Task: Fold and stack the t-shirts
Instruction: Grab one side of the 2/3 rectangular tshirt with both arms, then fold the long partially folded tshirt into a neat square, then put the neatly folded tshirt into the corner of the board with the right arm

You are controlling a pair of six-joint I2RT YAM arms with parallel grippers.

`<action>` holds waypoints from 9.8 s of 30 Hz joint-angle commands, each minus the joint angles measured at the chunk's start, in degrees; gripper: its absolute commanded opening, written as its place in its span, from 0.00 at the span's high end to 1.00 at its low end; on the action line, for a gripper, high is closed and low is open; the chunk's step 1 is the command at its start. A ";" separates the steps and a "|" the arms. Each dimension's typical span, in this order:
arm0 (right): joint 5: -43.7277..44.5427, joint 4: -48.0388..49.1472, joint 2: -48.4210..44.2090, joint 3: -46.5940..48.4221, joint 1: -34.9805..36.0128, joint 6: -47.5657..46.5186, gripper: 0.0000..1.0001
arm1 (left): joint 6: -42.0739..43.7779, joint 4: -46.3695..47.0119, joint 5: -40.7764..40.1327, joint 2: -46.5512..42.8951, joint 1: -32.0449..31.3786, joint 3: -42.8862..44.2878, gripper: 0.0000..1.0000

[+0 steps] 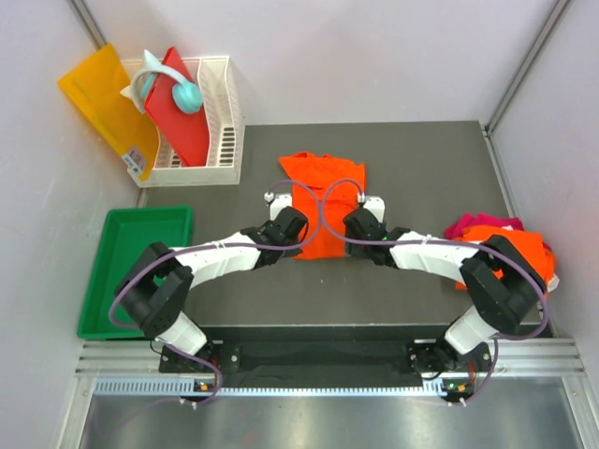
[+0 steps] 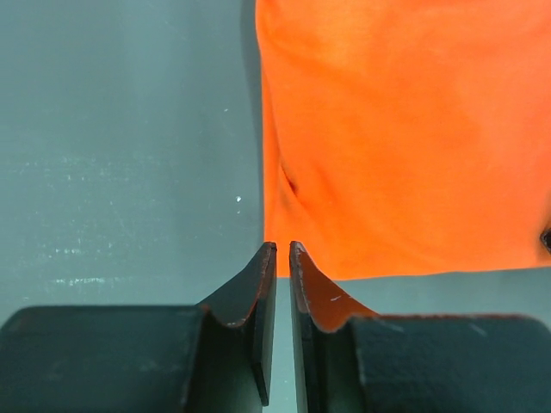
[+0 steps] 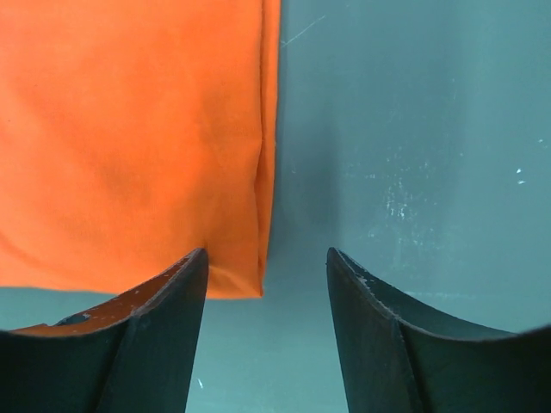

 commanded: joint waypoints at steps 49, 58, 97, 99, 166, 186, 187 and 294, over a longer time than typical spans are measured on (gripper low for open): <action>-1.15 -1.48 6.17 -2.18 2.28 4.38 0.72 | -2.07 -1.92 0.82 -1.83 0.26 2.76 0.68; -1.06 -1.83 7.14 -1.83 2.45 4.64 0.72 | -2.25 -1.04 1.44 3.71 0.26 2.06 0.68; 0.79 -4.29 1.52 -9.30 3.24 9.47 1.00 | -6.64 -6.67 1.09 2.22 0.17 -2.86 1.00; 0.61 -4.47 0.73 -10.35 3.68 10.44 1.00 | -7.17 -6.49 1.70 0.82 0.00 -4.70 1.00; 2.37 -9.65 25.32 45.97 -15.74 -7.40 1.00 | 8.30 -3.42 -6.39 17.15 13.44 28.59 1.00; -0.88 -6.41 19.98 46.97 -16.53 -11.00 0.45 | 9.97 -1.40 -1.03 17.70 15.73 37.22 0.54; -1.58 -5.88 17.27 45.38 -16.27 -11.00 0.46 | 9.36 -1.22 0.11 17.08 15.47 36.60 0.57; -11.79 8.81 -0.24 -12.64 -0.10 5.87 0.32 | -9.54 -9.74 2.41 17.07 -8.61 11.02 0.90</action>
